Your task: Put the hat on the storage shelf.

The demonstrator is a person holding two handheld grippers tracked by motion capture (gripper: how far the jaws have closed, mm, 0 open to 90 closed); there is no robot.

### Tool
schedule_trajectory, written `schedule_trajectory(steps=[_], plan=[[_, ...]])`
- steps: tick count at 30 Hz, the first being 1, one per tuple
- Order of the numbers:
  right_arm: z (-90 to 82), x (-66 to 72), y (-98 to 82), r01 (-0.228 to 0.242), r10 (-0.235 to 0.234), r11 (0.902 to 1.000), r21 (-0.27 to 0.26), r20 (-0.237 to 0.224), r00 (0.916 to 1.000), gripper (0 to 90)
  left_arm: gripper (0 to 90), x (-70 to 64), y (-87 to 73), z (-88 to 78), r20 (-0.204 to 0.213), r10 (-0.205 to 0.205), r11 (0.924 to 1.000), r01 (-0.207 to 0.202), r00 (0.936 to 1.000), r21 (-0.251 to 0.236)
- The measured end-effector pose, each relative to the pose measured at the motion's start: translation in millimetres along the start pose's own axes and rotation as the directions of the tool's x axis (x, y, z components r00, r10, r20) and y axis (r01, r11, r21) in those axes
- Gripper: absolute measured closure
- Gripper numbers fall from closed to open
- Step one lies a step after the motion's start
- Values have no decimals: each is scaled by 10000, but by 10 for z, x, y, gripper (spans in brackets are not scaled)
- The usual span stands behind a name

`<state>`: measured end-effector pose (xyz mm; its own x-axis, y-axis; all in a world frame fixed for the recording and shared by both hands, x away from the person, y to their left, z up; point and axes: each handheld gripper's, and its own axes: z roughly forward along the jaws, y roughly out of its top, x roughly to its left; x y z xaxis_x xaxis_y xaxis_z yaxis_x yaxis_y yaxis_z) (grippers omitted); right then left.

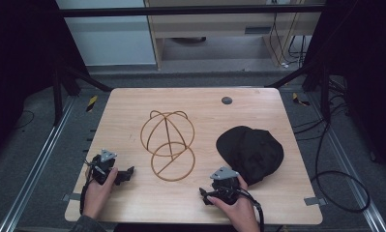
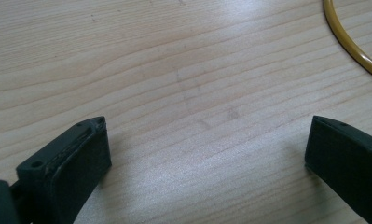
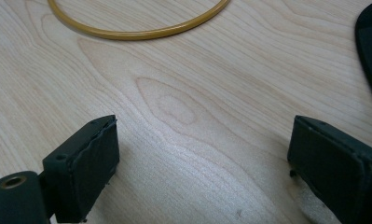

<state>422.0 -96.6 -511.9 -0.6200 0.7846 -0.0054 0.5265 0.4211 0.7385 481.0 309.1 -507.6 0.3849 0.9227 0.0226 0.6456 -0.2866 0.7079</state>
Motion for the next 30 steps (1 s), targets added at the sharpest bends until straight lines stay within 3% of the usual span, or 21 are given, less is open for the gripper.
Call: schedule_trajectory(steps=[2,6,9,10,13,14,15,19,21,30], plan=[[9,6,26,-54,53,9999,100,17,10000,103,0,-5,0,2,-3,-49,10000,49,10000,-30],[-108,56,171,6,-5,10000,27,-398,9992,111,0,-8,-2,1,-8,-63,10000,63,10000,-25],[-366,63,405,736,-739,9970,249,103,9972,112,0,-10,-4,0,-13,-58,10000,58,10000,-31],[-366,63,405,736,-739,9970,249,103,9972,112,0,-11,-5,-1,-11,-63,10000,63,10000,-24],[-617,-28,577,1154,-1181,9924,435,666,9908,109,0,-15,-5,-2,-1,-63,10000,63,10000,-20],[-788,-115,690,1361,-1420,9884,681,913,9856,102,0,-16,-6,-2,-1,-64,10000,64,10000,-22],[-788,-115,690,1361,-1420,9884,681,913,9856,102,0,-15,-7,-3,6,-62,10000,62,10000,-28],[-1060,-320,840,1352,-1506,9830,1238,1247,9807,98,0,-26,-4,-9,15,-28,10000,28,10000,47],[-1202,-491,896,1299,-1536,9784,1610,1446,9775,98,0,-35,-4,-7,48,-27,10000,27,10000,41],[-1459,-1194,920,138,-684,9553,2954,1751,9822,78,0,-71,3,-1,195,147,9999,-148,9997,36]])
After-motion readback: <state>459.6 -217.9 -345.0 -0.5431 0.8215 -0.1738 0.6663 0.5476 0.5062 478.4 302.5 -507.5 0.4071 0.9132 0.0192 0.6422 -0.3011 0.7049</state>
